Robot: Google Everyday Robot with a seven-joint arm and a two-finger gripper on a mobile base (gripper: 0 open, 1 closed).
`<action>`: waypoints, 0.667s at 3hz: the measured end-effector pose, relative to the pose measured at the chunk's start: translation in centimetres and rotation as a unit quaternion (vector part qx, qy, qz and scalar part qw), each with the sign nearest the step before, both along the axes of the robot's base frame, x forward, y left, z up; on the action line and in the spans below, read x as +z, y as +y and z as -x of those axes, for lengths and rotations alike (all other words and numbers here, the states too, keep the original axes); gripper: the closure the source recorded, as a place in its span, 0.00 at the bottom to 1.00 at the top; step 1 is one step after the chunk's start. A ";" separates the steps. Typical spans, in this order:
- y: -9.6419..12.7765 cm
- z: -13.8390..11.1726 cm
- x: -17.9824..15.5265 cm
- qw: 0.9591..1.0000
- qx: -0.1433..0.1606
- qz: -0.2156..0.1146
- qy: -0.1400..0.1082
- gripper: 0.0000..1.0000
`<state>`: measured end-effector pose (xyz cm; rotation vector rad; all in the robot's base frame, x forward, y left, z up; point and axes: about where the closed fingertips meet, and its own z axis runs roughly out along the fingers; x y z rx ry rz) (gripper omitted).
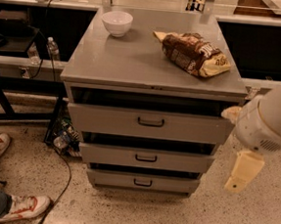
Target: Open top drawer
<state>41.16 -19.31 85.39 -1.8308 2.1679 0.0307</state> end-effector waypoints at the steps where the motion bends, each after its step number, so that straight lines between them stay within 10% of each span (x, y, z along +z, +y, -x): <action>1: 0.1 -1.0 -5.7 1.000 -0.018 -0.016 -0.009 0.00; 2: 0.3 -2.3 -5.5 0.999 -0.023 -0.021 -0.036 0.00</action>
Offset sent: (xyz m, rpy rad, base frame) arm 0.0087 0.0012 -0.0526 0.0292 -0.0146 -0.0324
